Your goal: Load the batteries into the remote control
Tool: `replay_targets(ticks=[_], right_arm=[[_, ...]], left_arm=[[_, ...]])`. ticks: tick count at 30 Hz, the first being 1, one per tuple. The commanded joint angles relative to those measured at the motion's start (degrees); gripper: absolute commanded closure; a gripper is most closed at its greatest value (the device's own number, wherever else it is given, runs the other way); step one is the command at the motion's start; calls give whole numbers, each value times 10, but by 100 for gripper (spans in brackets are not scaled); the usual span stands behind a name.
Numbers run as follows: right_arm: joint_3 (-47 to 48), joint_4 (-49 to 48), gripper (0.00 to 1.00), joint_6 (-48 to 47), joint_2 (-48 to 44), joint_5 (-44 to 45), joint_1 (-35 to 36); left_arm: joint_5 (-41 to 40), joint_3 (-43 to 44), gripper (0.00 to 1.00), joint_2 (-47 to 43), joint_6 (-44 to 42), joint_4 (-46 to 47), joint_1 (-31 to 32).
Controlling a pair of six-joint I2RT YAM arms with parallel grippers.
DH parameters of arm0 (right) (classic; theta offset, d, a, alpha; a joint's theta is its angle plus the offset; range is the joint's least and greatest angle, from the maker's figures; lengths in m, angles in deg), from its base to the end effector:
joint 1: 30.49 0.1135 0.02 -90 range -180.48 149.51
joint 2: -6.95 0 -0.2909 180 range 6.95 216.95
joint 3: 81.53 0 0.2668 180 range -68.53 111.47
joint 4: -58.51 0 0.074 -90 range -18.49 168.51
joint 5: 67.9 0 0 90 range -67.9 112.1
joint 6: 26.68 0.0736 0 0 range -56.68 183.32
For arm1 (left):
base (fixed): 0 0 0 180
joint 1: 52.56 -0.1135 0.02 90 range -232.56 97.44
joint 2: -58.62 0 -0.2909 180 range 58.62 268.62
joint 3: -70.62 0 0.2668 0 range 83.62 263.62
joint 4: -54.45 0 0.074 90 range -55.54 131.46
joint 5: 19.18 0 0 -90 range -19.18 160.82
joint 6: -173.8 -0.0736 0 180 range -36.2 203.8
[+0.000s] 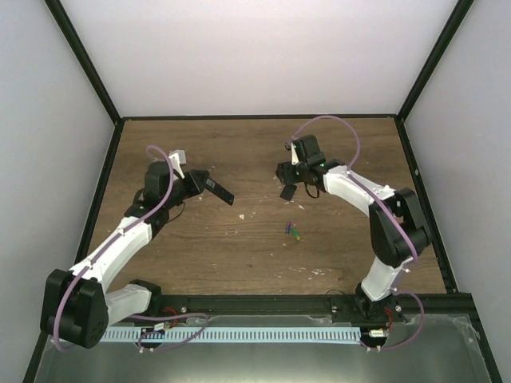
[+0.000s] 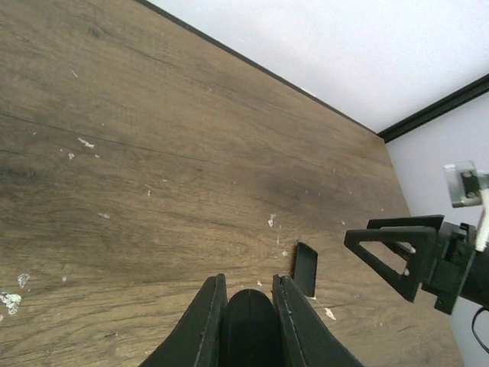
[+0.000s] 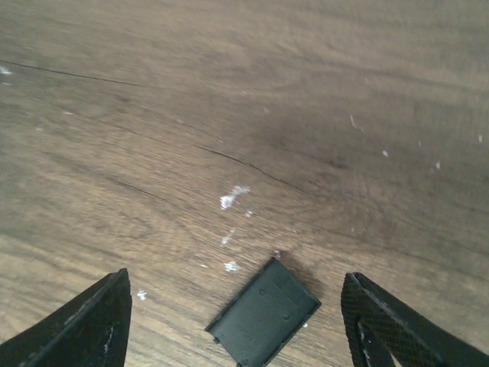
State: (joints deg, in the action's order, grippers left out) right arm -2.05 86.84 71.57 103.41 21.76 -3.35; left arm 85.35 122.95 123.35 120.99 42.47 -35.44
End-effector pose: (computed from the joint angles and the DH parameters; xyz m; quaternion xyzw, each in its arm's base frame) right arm 0.3662 0.1882 0.2197 -0.1529 0.9122 0.1182 0.3614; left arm 0.2705 -0.1026 0.2593 -0.0778 0.8329 -0.3399 0.4298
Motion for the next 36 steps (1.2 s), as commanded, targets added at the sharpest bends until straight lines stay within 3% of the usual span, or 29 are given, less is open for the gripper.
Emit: replay_targets(ticks=[1,3,13,17,36], right_arm=[[65,105,35,82,48,-9,-11],[83,123,39,95,67,-10,-11],[99,164,40,128,116,6,-12],[94,164,49,131,122,8,-14],[86,172,50,134,149,3,-29]], left_arm=[[1,19,100,12,-7,9,-4],[5,22,100,21,-8,10,-4],[22,62,100,72,-15,7,-9],[32,74,100,93,-16,12,-11],[55,104,100,155,-13,26,-21]])
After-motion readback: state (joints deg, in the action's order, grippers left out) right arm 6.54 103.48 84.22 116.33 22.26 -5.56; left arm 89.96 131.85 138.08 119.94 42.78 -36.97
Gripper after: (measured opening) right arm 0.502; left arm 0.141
